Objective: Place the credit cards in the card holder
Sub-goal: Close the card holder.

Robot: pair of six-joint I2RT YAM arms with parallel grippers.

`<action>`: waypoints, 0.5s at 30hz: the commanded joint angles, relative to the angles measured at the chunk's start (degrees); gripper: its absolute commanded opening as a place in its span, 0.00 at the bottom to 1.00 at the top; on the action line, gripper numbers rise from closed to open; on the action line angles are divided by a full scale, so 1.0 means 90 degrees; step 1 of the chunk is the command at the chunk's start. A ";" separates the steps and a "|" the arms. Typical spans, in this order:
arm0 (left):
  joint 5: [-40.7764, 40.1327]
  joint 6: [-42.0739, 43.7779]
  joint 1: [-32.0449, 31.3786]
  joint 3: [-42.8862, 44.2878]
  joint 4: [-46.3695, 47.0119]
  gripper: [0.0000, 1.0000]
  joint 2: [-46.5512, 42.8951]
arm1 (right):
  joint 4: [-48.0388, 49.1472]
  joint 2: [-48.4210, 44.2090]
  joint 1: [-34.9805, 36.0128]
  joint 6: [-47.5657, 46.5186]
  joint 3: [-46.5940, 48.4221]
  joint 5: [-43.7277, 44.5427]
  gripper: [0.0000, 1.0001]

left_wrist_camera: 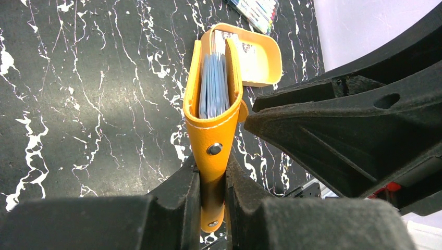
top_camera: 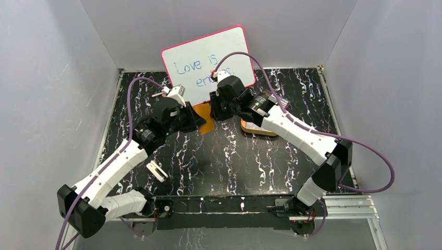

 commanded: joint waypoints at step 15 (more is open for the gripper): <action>0.0020 0.0009 -0.0034 0.0319 0.0091 0.00 -0.0273 | 0.0300 0.0089 0.0021 -0.0006 0.0166 -0.0007 0.28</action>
